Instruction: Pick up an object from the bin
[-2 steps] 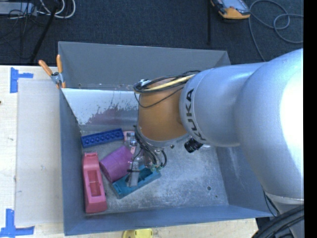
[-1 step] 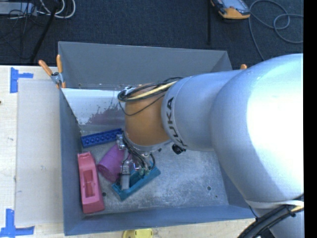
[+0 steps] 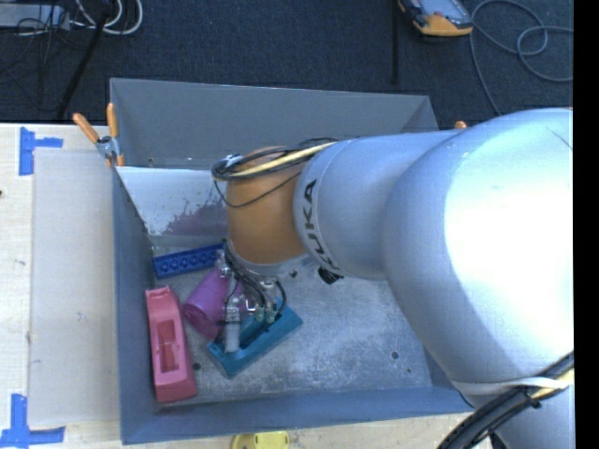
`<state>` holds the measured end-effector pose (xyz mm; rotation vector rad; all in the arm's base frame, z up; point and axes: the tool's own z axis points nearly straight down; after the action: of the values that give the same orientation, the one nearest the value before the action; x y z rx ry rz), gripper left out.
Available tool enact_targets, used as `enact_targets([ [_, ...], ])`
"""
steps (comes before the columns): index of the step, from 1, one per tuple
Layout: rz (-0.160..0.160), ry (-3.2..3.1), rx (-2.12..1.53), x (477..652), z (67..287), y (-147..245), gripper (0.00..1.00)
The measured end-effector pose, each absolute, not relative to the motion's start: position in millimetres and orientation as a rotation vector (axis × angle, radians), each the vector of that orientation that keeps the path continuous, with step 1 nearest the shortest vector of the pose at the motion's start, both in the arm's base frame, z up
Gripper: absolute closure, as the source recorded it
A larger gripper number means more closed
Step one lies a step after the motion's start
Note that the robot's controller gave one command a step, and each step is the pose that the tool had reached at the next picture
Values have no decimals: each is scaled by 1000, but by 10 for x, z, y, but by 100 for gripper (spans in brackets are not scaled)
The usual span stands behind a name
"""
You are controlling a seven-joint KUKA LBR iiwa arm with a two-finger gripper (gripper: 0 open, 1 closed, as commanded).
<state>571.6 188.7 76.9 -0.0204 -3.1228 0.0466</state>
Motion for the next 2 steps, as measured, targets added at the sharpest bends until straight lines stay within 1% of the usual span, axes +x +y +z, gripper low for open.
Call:
enact_targets([
  [1, 45, -3123, -23, 5725, 765, 1878, 0],
  [2, 26, -3073, 682, 5640, 980, 1891, 100],
])
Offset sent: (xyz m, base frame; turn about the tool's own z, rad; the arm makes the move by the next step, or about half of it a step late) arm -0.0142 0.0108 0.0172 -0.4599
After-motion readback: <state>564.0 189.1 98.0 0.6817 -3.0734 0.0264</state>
